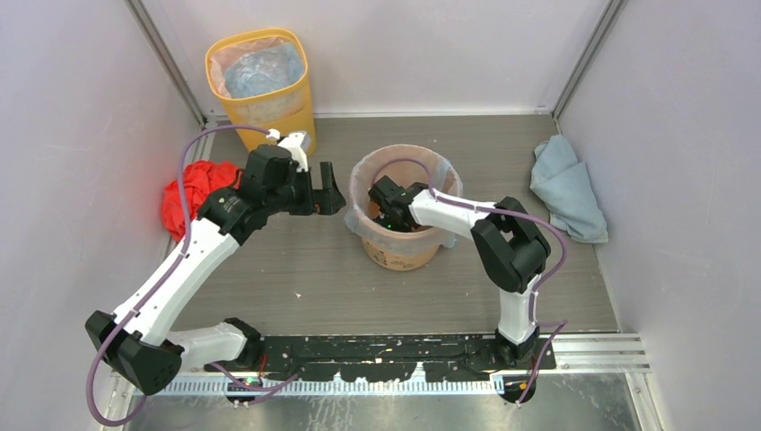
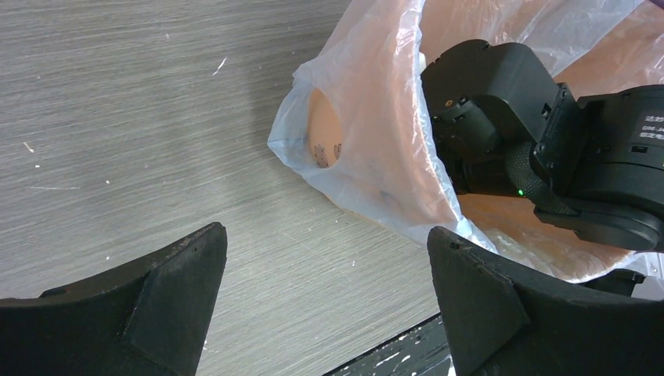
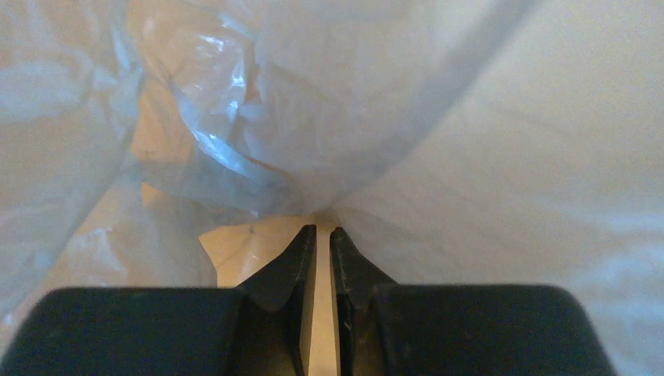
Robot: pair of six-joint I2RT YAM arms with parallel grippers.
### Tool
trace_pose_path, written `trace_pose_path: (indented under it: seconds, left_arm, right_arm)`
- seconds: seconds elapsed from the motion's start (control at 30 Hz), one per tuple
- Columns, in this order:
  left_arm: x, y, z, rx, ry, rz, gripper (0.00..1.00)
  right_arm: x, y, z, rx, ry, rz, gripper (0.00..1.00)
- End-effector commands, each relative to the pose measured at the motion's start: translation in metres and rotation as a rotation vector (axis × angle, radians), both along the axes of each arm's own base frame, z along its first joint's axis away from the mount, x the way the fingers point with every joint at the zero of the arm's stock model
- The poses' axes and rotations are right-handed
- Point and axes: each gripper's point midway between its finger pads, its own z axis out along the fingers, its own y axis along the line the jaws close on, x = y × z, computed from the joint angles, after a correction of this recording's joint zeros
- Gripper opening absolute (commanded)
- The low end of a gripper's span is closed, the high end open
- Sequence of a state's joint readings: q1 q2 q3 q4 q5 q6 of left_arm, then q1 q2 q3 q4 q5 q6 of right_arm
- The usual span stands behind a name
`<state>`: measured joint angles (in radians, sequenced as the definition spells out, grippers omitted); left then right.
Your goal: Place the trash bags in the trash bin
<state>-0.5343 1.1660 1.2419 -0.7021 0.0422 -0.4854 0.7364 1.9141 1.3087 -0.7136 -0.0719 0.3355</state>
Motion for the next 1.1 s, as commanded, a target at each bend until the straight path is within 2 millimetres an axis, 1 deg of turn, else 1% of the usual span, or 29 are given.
trace_pose_path:
  seconds: [0.0, 0.07, 0.1, 0.17, 0.3, 0.37, 0.53, 0.67, 0.77, 0.8, 0.93, 1.07]
  left_arm:
    - [0.002, 0.003, 0.032, -0.027, -0.085, -0.004, 1.0]
    - [0.002, 0.003, 0.035, -0.031, -0.091, -0.004, 1.0]
    - [0.001, 0.003, 0.035, -0.031, -0.091, -0.004, 1.0]
    - [0.001, 0.003, 0.039, -0.034, -0.097, -0.006, 1.0]
    - [0.0, 0.006, 0.046, -0.022, -0.114, -0.006, 1.0]
    - [0.001, 0.007, 0.054, -0.018, -0.13, -0.008, 1.0]
    - [0.004, 0.003, 0.074, -0.008, -0.147, -0.048, 1.0]
    - [0.015, 0.003, 0.082, 0.051, -0.129, -0.063, 1.0]
    - [0.027, -0.001, 0.086, 0.091, -0.116, -0.087, 1.0]
    - [0.032, -0.004, 0.087, 0.099, -0.112, -0.101, 1.0]
    - [0.053, -0.019, 0.091, 0.12, -0.121, -0.155, 1.0]
    - [0.074, -0.034, 0.093, 0.132, -0.144, -0.217, 1.0]
  right_arm:
    - [0.013, -0.002, 0.041, 0.017, -0.098, -0.012, 0.2]
    - [0.015, -0.003, 0.048, 0.008, -0.107, -0.017, 0.25]
    - [0.015, -0.003, 0.052, 0.009, -0.109, -0.017, 0.29]
    - [0.02, -0.009, 0.059, -0.018, -0.141, -0.032, 0.33]
    - [0.024, -0.013, 0.079, -0.022, -0.182, -0.046, 0.42]
    - [0.026, -0.015, 0.093, -0.017, -0.212, -0.053, 0.47]
    - [0.034, -0.022, 0.13, -0.02, -0.287, -0.057, 0.54]
    - [0.039, -0.031, 0.168, -0.019, -0.366, -0.067, 0.6]
    - [0.046, -0.039, 0.205, -0.002, -0.462, -0.095, 0.7]
    - [0.049, -0.042, 0.218, 0.004, -0.494, -0.109, 0.71]
    - [0.066, -0.063, 0.261, 0.012, -0.615, -0.172, 0.73]
    - [0.084, -0.087, 0.294, 0.01, -0.704, -0.213, 0.71]
